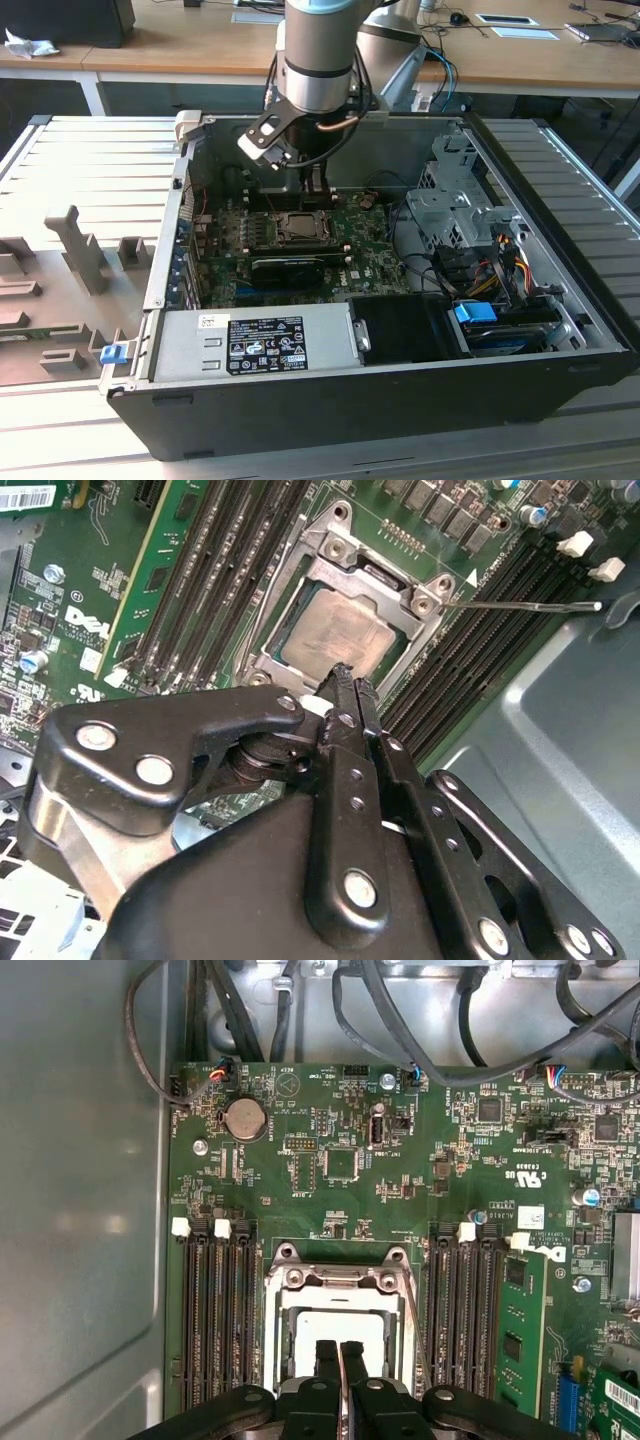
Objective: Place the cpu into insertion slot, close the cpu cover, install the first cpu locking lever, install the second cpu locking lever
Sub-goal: 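Close the cpu cover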
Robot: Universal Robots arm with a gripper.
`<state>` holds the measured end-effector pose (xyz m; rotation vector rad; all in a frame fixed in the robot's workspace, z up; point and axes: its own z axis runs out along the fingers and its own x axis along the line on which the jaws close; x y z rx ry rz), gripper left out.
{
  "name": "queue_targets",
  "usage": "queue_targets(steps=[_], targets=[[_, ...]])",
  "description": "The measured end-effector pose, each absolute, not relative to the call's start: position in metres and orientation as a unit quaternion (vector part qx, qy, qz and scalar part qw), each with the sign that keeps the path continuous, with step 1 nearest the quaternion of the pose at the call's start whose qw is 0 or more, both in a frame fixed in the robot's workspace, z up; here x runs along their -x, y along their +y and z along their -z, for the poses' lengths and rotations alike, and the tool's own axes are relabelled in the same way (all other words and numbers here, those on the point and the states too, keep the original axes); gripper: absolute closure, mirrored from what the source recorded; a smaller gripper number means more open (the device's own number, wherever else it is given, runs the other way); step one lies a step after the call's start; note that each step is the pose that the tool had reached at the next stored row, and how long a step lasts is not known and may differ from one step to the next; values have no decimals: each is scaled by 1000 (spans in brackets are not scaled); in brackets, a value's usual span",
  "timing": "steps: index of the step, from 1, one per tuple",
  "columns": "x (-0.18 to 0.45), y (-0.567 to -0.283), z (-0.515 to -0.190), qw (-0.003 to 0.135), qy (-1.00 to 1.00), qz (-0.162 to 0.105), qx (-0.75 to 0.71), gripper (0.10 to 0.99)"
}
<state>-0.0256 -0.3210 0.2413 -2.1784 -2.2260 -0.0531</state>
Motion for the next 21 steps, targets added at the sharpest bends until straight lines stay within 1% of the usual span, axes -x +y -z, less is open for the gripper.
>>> queue_targets(steps=[21], targets=[[33,-321,-241,13,-715,17,699,933]])
